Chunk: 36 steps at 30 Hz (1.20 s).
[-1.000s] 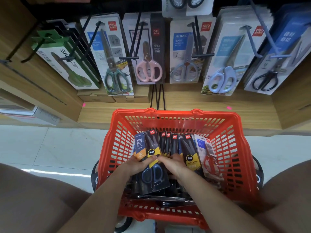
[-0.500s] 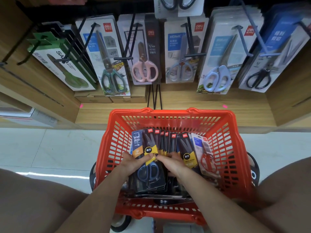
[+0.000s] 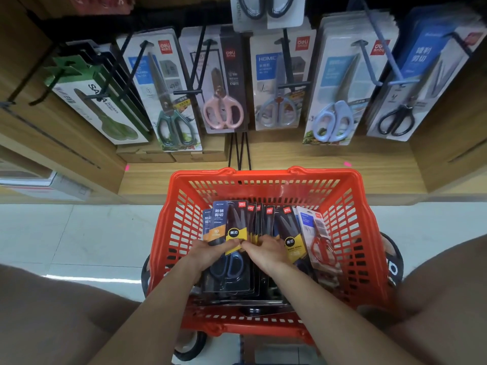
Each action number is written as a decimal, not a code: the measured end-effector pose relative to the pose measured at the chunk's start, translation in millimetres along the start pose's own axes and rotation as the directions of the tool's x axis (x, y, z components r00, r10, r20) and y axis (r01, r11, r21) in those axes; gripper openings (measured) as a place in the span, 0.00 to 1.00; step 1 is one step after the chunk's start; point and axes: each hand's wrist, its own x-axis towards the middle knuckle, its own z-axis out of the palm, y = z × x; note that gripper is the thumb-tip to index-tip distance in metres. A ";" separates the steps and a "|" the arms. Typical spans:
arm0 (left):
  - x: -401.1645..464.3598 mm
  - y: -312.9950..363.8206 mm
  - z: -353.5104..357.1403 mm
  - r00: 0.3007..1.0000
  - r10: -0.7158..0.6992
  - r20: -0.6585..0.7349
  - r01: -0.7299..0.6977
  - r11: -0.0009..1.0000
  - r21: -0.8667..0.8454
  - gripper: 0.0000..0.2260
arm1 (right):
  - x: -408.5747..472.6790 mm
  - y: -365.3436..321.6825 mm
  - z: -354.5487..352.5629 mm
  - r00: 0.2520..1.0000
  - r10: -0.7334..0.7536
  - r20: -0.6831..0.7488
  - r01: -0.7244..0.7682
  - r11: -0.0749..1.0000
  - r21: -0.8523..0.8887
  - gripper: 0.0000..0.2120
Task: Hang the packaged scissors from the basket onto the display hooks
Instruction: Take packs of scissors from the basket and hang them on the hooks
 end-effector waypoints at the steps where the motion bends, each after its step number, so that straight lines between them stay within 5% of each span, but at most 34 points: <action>1: 0.8 -0.7 -0.4 1.000 0.013 -0.006 -0.013 1.000 -0.005 0.53 | -0.5 0.2 0.9 1.000 0.001 0.020 -0.001 1.000 0.016 0.21; 4: 2.9 -2.0 -2.5 0.999 0.044 -0.028 -0.044 0.999 0.002 0.50 | -7.1 -0.2 2.3 0.994 -0.018 0.106 0.005 0.993 0.118 0.11; 8: -1.8 -2.4 -2.8 0.999 0.006 -0.040 -0.007 0.999 -0.035 0.55 | -6.9 -3.1 7.4 0.987 0.033 0.155 -0.070 0.969 0.238 0.39; 16: -8.1 -9.6 -3.4 0.996 -0.044 0.075 0.059 0.974 -0.218 0.46 | -11.7 3.7 1.1 0.972 0.066 0.226 -0.168 0.866 0.472 0.48; 21: -6.5 -12.3 -4.5 0.987 -0.083 0.138 0.115 0.964 -0.238 0.56 | -10.8 4.7 6.3 0.984 0.056 0.168 -0.128 0.880 0.457 0.37; 24: -8.6 -9.4 -3.0 0.987 -0.099 0.127 0.125 0.968 -0.217 0.44 | -11.4 4.8 10.3 0.985 0.045 0.168 -0.124 0.858 0.499 0.30; 28: -22.3 1.9 -5.0 0.967 -0.139 0.213 0.188 0.955 -0.229 0.33 | -14.1 2.6 14.8 0.974 0.020 0.224 -0.154 0.787 0.598 0.34; 36: -39.5 6.8 -9.6 0.960 -0.052 0.275 0.114 0.970 -0.214 0.47 | -43.5 4.1 -12.8 0.956 -0.090 0.278 -0.139 0.698 0.702 0.18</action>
